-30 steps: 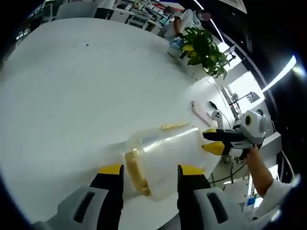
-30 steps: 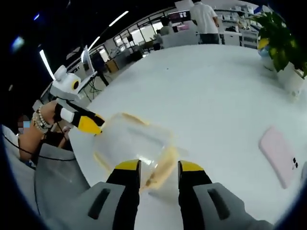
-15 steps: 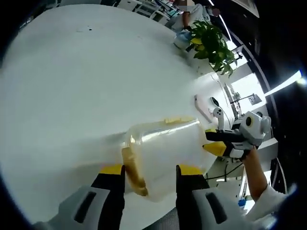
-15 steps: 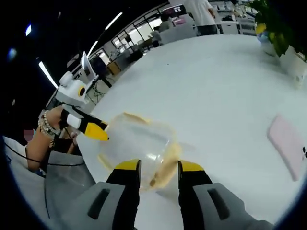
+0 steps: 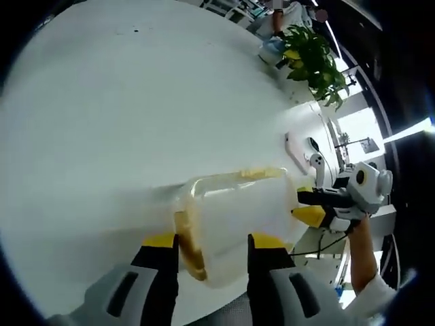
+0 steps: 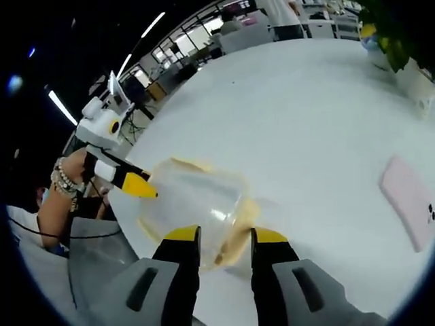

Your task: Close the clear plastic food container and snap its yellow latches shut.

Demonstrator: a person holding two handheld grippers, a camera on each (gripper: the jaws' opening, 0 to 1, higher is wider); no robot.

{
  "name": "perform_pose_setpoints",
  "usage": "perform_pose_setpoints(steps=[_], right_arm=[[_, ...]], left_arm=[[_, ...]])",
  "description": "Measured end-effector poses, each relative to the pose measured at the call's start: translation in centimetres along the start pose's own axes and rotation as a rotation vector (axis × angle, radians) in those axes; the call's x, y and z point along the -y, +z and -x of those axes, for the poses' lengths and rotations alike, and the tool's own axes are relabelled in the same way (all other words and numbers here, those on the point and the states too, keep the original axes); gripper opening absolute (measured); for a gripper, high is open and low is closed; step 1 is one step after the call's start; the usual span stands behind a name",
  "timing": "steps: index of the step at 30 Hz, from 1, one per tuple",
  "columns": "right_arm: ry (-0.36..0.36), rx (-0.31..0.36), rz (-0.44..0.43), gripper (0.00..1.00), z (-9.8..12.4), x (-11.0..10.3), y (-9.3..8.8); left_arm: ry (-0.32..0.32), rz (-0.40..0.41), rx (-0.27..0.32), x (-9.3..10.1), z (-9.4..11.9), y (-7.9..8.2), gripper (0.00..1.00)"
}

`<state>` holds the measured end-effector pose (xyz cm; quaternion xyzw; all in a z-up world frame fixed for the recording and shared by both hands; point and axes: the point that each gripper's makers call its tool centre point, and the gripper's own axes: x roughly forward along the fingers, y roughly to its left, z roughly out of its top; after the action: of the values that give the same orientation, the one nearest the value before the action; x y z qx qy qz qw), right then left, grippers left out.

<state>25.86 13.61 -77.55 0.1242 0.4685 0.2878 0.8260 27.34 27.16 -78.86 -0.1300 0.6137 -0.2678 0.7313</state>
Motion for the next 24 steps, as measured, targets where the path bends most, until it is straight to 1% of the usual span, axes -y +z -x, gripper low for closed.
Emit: perform_pose_setpoints(steps=[4, 5, 6, 12, 21, 23, 24], right_arm=[[-0.002, -0.006, -0.021, 0.23, -0.07, 0.03, 0.00], [0.005, -0.007, -0.024, 0.21, -0.13, 0.02, 0.00], [0.015, -0.014, -0.051, 0.21, -0.14, 0.15, -0.15], [0.014, -0.034, -0.048, 0.21, -0.22, 0.25, -0.23], [0.019, -0.039, -0.053, 0.20, -0.41, 0.29, -0.10], [0.019, -0.039, -0.053, 0.20, -0.42, 0.23, -0.07], [0.024, -0.036, -0.054, 0.20, -0.42, 0.15, -0.05]], left_arm=[[0.008, 0.015, -0.011, -0.03, -0.06, -0.05, 0.34], [0.009, 0.017, -0.011, -0.02, -0.07, -0.05, 0.34], [0.013, 0.021, -0.011, 0.01, -0.13, -0.06, 0.34], [0.014, 0.021, -0.008, 0.05, -0.22, -0.05, 0.34], [0.003, 0.032, -0.025, 0.09, -0.34, -0.05, 0.32], [-0.007, 0.049, -0.024, 0.11, -0.48, -0.03, 0.32], [-0.010, 0.044, -0.022, 0.10, -0.50, -0.03, 0.30]])
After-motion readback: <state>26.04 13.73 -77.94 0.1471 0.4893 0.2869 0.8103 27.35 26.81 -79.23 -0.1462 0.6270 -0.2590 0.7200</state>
